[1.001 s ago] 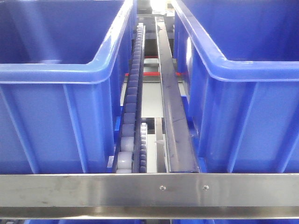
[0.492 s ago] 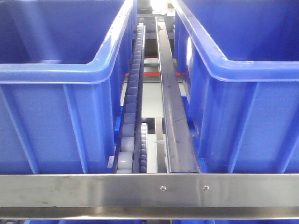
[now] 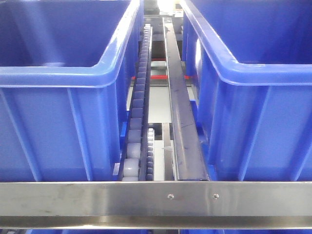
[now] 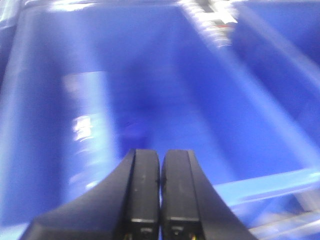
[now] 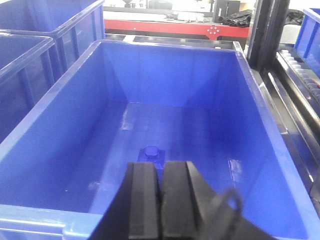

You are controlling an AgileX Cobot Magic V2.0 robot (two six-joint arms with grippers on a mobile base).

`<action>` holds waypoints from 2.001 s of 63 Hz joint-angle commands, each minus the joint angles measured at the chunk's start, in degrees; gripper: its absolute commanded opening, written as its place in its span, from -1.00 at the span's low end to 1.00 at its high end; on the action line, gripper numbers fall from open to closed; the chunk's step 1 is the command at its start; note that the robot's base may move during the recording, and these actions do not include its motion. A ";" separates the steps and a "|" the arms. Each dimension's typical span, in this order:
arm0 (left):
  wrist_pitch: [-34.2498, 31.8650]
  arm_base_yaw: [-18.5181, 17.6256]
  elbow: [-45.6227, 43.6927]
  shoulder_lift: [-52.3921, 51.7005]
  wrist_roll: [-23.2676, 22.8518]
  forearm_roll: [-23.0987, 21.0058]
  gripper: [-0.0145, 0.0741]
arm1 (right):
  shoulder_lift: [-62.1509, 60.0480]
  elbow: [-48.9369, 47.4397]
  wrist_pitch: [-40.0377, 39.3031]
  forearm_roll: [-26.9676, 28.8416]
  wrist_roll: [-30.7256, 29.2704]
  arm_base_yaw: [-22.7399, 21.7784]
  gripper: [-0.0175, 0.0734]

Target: Pick and sort blue part to right shelf

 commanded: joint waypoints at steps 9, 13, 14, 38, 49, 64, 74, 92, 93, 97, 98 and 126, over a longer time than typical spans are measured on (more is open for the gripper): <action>-16.33 7.30 12.91 -11.36 -0.01 0.03 -0.39 | 0.67 -1.43 -5.49 -1.00 -0.33 -0.14 -0.54; -20.19 7.88 18.89 -14.68 -0.01 0.03 -0.39 | 0.67 -1.43 -5.49 -1.00 -0.33 -0.14 -0.54; -20.74 7.88 19.84 -15.17 -0.01 0.03 -0.39 | 0.67 -1.43 -5.49 -1.00 -0.33 -0.14 -0.54; -36.68 7.88 33.12 -14.81 -0.27 0.03 -0.39 | 0.67 -1.43 -5.43 -1.00 -0.33 -0.14 -0.54; -36.44 7.88 33.12 -14.81 -0.27 0.03 -0.39 | 0.67 -1.43 -5.43 -1.00 -0.33 -0.14 -0.54; -36.44 7.88 33.12 -14.81 -0.27 0.03 -0.39 | 0.67 -1.43 -5.43 -1.00 -0.33 -0.14 -0.54; -36.32 7.88 33.12 -14.81 -0.27 0.03 -0.39 | 0.67 -1.43 -5.43 -1.00 -0.33 -0.14 -0.54; -36.18 7.88 33.12 -14.81 -0.27 0.03 -0.39 | 0.40 3.68 -9.55 1.81 -0.87 -1.24 -0.54; -36.18 7.88 33.12 -14.81 -0.27 0.03 -0.39 | 0.40 4.78 -10.79 2.94 -1.60 -1.72 -0.54; -36.18 7.88 33.12 -14.81 -0.27 0.03 -0.39 | 0.40 8.35 -15.16 6.87 -4.70 -3.50 -0.54; -36.18 7.88 33.12 -14.81 -0.27 0.03 -0.39 | 0.40 9.19 -16.25 7.45 -5.27 -3.91 -0.54; -36.18 7.88 33.12 -14.81 -0.27 0.03 -0.39 | -7.32 25.53 -31.43 9.17 -6.22 -8.77 -0.54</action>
